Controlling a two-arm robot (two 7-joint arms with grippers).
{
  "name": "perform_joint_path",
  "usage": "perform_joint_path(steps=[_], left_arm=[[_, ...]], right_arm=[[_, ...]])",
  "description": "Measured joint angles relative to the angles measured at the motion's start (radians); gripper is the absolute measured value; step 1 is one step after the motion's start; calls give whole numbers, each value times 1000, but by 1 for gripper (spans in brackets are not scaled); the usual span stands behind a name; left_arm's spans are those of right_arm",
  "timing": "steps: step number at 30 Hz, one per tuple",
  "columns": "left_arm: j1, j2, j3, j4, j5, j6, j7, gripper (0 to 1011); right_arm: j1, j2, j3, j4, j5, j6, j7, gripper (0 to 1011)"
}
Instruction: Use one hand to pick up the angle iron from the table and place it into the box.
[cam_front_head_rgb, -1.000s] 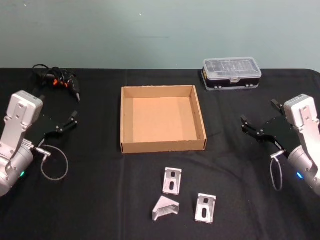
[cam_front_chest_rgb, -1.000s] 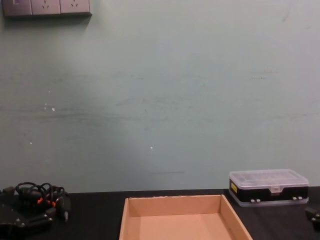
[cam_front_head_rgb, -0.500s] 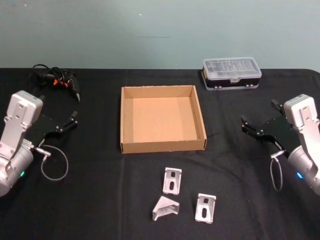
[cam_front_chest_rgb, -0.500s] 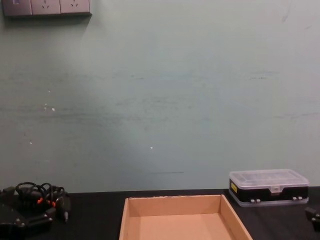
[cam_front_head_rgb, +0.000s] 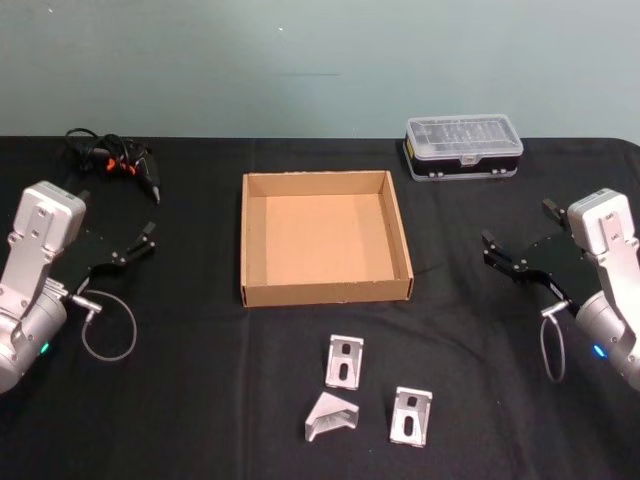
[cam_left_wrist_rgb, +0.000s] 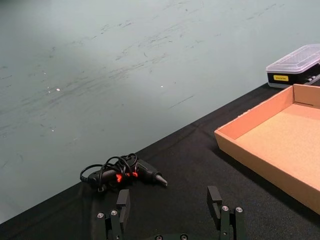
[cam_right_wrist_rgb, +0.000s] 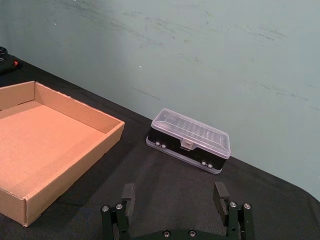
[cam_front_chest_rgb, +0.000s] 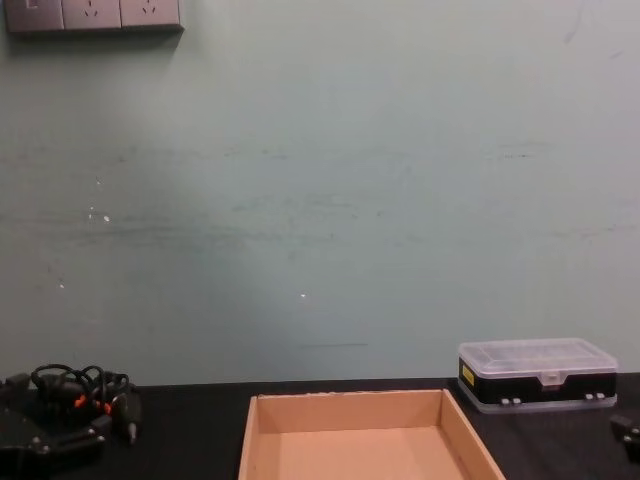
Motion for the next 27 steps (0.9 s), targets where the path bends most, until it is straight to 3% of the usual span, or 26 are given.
perform_joint_path(steps=[27], left_arm=[[0,0,0,0,0,0,0,1011]], right_arm=[[-5,-7,12,-1,9,2,4,1003]])
